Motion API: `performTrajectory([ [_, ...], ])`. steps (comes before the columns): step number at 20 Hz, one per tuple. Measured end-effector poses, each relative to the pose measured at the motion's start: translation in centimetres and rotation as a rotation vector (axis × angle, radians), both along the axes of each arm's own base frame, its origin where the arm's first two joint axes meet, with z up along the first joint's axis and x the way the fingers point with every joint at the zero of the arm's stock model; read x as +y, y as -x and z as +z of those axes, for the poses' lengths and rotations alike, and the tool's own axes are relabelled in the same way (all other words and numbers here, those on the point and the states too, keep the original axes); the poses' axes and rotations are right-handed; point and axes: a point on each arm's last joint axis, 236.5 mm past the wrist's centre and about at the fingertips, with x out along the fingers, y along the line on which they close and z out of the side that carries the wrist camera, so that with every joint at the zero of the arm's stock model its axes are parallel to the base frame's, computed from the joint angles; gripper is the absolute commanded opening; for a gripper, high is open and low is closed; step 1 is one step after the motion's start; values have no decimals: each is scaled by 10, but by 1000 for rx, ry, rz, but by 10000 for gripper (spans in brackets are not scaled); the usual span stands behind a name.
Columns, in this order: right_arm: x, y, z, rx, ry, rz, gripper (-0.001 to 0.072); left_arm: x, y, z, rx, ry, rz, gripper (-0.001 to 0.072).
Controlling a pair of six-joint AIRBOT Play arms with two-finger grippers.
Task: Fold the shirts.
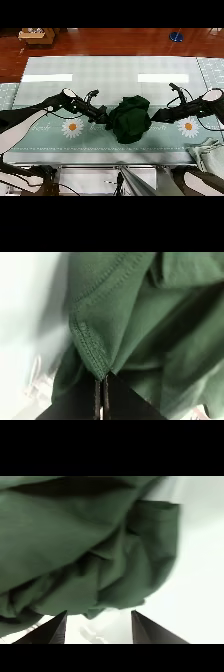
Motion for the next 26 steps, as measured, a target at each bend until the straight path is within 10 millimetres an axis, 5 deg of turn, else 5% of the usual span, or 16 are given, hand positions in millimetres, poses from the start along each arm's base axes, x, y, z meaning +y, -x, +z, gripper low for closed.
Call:
performTrajectory([
  [5, -23, 6, -17, 19, -3, -75, 488, 10, -7, 17, -27, 36, 3, 22],
  [13, -13, 15, -59, -7, -70, -236, 474, 15, -10, 31, -29, 65, 11, 22],
  [18, -7, -1, -66, -1, -135, -375, 463, 12, -12, 37, -27, 83, 26, 22],
  [20, 2, -5, -73, 17, -159, -393, 299, 11, -14, 39, -26, 91, 33, 22],
  [22, 16, -1, -82, 37, -168, -370, 34, 10, -16, 43, -29, 100, 37, 21],
  [26, 29, -5, -77, 14, -195, -343, 25, 8, -39, 72, -124, 135, 49, 19],
])
